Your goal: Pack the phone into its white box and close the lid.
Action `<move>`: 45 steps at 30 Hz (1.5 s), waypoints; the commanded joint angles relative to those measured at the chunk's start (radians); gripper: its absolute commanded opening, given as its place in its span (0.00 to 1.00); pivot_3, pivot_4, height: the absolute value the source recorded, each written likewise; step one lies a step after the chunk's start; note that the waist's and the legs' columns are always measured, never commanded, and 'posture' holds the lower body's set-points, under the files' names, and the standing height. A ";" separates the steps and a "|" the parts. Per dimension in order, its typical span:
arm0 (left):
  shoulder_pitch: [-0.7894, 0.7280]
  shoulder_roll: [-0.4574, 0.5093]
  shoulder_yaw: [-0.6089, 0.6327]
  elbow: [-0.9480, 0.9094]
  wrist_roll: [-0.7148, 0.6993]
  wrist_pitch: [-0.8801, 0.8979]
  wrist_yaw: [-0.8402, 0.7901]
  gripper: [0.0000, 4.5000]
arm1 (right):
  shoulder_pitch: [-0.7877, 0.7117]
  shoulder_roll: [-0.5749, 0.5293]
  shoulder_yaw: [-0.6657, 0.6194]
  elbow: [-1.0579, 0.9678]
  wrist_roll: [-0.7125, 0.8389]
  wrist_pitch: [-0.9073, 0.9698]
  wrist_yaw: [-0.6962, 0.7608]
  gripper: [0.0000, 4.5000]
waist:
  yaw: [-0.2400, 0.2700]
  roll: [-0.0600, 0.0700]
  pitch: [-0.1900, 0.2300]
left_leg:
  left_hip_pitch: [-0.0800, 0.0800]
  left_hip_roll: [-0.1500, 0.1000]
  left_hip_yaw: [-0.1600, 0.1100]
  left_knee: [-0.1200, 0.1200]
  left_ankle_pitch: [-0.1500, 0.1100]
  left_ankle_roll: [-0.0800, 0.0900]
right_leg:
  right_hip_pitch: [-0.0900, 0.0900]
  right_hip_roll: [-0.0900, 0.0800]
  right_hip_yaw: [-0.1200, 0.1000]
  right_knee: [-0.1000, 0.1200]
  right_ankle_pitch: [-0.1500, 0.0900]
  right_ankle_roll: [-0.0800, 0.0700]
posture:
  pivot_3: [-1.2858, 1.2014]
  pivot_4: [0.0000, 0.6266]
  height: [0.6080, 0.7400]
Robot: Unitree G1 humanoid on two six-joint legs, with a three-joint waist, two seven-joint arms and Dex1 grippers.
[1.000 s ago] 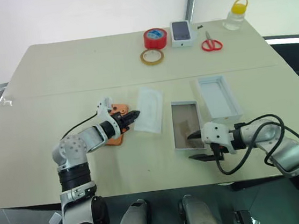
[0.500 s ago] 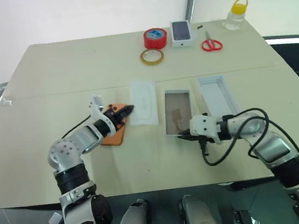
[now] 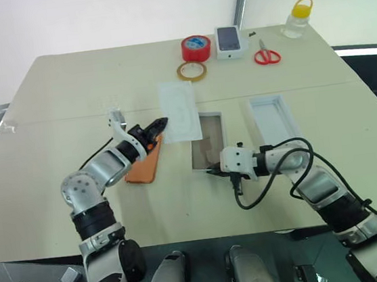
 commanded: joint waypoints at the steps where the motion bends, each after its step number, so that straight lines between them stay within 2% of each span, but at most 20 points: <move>1: 0.019 -0.001 -0.051 -0.056 -0.018 -0.015 -0.006 0.00 | -0.024 -0.005 -0.034 -0.022 0.017 0.004 -0.003 0.42 | 0.000 0.000 0.000 | 0.000 0.000 0.000 0.000 0.000 0.000 | 0.000 0.000 0.000 0.000 0.000 0.000 | 0.52 0.24 1.00; 4: 0.041 0.000 -0.095 -0.064 -0.002 -0.033 -0.023 0.00 | -0.013 -0.023 -0.088 -0.064 0.081 0.057 0.019 0.76 | 0.001 0.000 0.000 | 0.000 0.000 0.000 0.000 0.000 0.000 | 0.000 0.000 0.000 0.000 0.000 0.000 | 0.52 0.24 1.00; 5: 0.051 0.012 -0.127 -0.071 0.022 -0.049 -0.043 0.00 | -0.003 -0.043 -0.113 -0.088 0.116 0.092 0.043 0.90 | 0.002 0.000 0.000 | 0.000 0.000 0.000 0.000 0.000 0.000 | 0.000 0.000 0.000 0.000 0.000 0.000 | 0.52 0.24 1.00; 6: 0.058 0.020 -0.149 -0.075 0.039 -0.061 -0.057 0.00 | 0.008 -0.066 -0.133 -0.101 0.129 0.103 0.055 0.98 | 0.002 0.000 0.000 | 0.000 0.000 0.000 0.000 0.000 0.000 | 0.000 0.000 0.000 0.000 0.000 0.000 | 0.52 0.24 1.00; 8: 0.067 0.025 -0.172 -0.074 0.051 -0.086 -0.076 0.00 | 0.032 -0.113 -0.173 -0.118 0.165 0.138 0.081 0.98 | 0.005 0.000 0.000 | 0.000 0.000 0.000 0.000 0.000 0.000 | 0.001 0.000 0.000 -0.001 0.000 0.000 | 0.52 0.24 1.00; 14: 0.084 0.035 -0.263 -0.077 0.106 -0.137 -0.133 0.00 | 0.061 -0.193 -0.250 -0.053 0.144 0.087 0.043 0.98 | 0.000 0.000 0.000 | 0.000 0.000 0.000 0.000 0.000 0.000 | 0.000 0.000 0.000 -0.001 0.000 0.000 | 0.52 0.24 1.00; 26: 0.110 0.023 -0.311 -0.048 0.138 -0.147 -0.129 0.00 | 0.059 -0.176 -0.248 -0.022 0.137 0.050 -0.017 0.98 | 0.002 0.000 0.000 | 0.000 0.000 0.000 0.000 0.000 0.000 | 0.000 0.000 0.000 -0.001 0.000 0.000 | 0.52 0.24 1.00; 29: 0.117 0.026 -0.321 -0.061 0.141 -0.145 -0.133 0.19 | 0.050 -0.177 -0.252 -0.002 0.134 0.037 -0.027 0.99 | 0.002 0.000 0.000 | 0.000 0.000 0.000 0.000 0.000 0.000 | 0.001 0.000 0.000 -0.001 0.000 0.000 | 0.52 0.24 1.00; 34: 0.123 0.036 -0.324 -0.080 0.138 -0.142 -0.124 0.75 | 0.007 -0.141 -0.274 0.020 0.172 0.080 -0.054 0.99 | -0.002 0.000 0.000 | 0.000 0.000 0.000 0.000 0.000 0.000 | 0.000 0.000 0.000 0.000 0.000 0.000 | 0.52 0.24 1.00; 35: 0.124 0.041 -0.321 -0.092 0.130 -0.136 -0.125 0.89 | -0.008 -0.127 -0.281 0.023 0.181 0.093 -0.065 0.99 | -0.002 0.000 0.000 | 0.000 0.000 0.001 0.000 0.000 0.000 | 0.000 0.000 0.000 0.000 0.000 0.000 | 0.52 0.24 1.00; 36: 0.126 0.046 -0.317 -0.103 0.123 -0.132 -0.126 0.97 | -0.021 -0.115 -0.287 0.025 0.188 0.104 -0.077 0.99 | -0.002 0.000 0.000 | 0.000 0.000 0.001 0.000 0.000 0.000 | 0.000 0.000 0.000 0.000 0.000 0.000 | 0.52 0.24 1.00; 41: 0.163 0.117 -0.350 -0.210 0.165 -0.195 -0.198 0.99 | -0.097 -0.009 -0.313 -0.003 0.269 0.207 -0.137 0.99 | -0.002 0.000 0.000 | 0.000 0.000 0.001 -0.001 0.000 0.000 | 0.000 0.000 0.001 0.000 0.000 0.000 | 0.52 0.24 1.00; 44: 0.189 0.218 -0.392 -0.263 0.288 -0.309 -0.249 1.00 | -0.117 0.054 -0.267 -0.013 0.251 0.234 -0.176 0.80 | -0.001 0.000 0.000 | 0.000 0.000 0.000 -0.001 0.000 0.000 | 0.000 0.000 0.001 0.000 0.000 0.000 | 0.52 0.24 1.00; 45: 0.201 0.244 -0.382 -0.268 0.301 -0.347 -0.284 1.00 | -0.118 0.068 -0.237 -0.013 0.221 0.227 -0.190 0.71 | 0.000 0.001 0.000 | 0.000 0.000 0.000 -0.001 0.000 0.000 | 0.000 0.000 0.001 0.000 0.000 0.000 | 0.52 0.24 1.00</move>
